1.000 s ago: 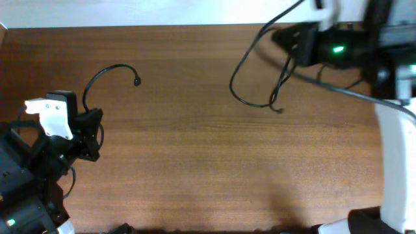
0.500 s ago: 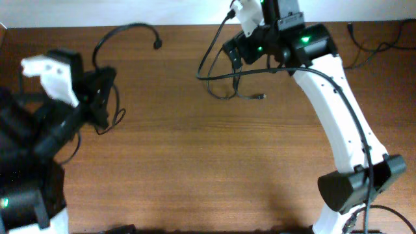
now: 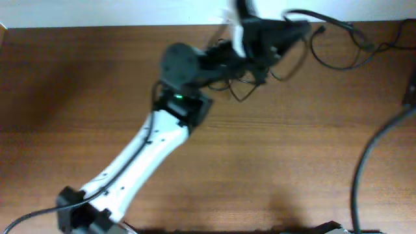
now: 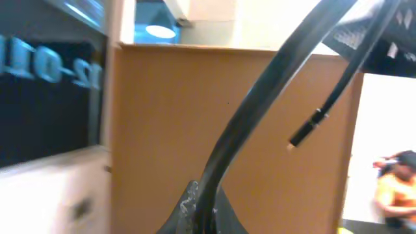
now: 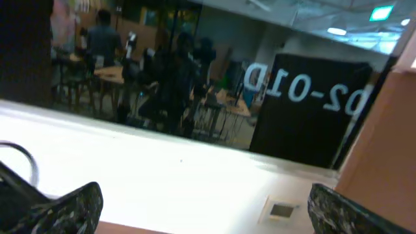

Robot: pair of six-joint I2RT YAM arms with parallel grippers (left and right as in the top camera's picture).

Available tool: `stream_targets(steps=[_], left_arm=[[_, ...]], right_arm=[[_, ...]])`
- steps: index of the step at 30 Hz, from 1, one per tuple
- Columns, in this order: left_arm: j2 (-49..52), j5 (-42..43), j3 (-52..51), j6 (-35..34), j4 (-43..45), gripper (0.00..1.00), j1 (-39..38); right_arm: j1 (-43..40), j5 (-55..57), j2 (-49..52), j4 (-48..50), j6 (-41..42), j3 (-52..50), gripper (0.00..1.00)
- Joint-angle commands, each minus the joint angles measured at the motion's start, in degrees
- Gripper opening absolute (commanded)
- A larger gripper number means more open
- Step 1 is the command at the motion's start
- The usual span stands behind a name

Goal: Untangle cables

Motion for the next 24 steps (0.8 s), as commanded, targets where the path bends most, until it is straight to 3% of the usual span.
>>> stream_targets(steps=[1, 4, 5, 6, 10, 12, 14, 18, 19, 22, 24], left_arm=[[2.49, -4.13, 3.32, -0.92, 0.63, 0.0, -6.62], [2.51, -5.16, 3.34, 1.36, 0.2, 0.0, -10.14], [2.6, -6.78, 3.34, 2.1, -2.93, 0.2, -10.43], [2.64, -7.98, 3.34, 2.12, -5.55, 0.99, -10.45], [2.58, -10.56, 5.46, 9.33, -17.55, 0.99, -10.32], [2.58, -15.04, 15.21, 21.18, -38.62, 0.99, -9.22], [2.58, -24.65, 29.03, 31.87, -58.1, 0.99, -6.51], [2.58, -41.97, 47.65, 35.1, -80.37, 0.99, 5.09], [1.81, -45.2, 49.51, 39.65, -84.19, 0.99, 6.97], [-4.87, -52.78, 46.14, 40.41, -83.93, 0.99, 7.63], [-15.19, -58.07, 32.96, 40.94, -80.5, 0.99, 7.85]], right_arm=[[0.2, 3.45, -0.24, 2.62, 0.48, -3.91, 0.99], [0.2, 6.05, -1.09, 3.21, 0.46, -3.91, 0.99], [0.2, 6.45, -1.84, 3.32, 0.44, -3.91, 0.99], [0.2, 6.43, -2.73, 3.37, 0.44, -3.91, 0.99], [0.22, 6.38, -5.16, 3.45, 0.48, -3.98, 0.99], [0.22, 5.77, -5.16, 4.26, 0.48, -5.9, 0.99], [0.22, 3.37, -5.16, 5.68, 0.52, -8.9, 0.99], [0.2, 3.19, -5.16, 11.04, 1.14, -18.18, 0.99], [0.2, 3.13, -5.16, 11.72, 1.49, -19.39, 0.99], [0.09, 4.79, -6.56, 17.62, 2.62, -26.51, 0.99], [-4.02, 4.44, -12.22, 24.33, 4.04, -36.22, 0.99]])
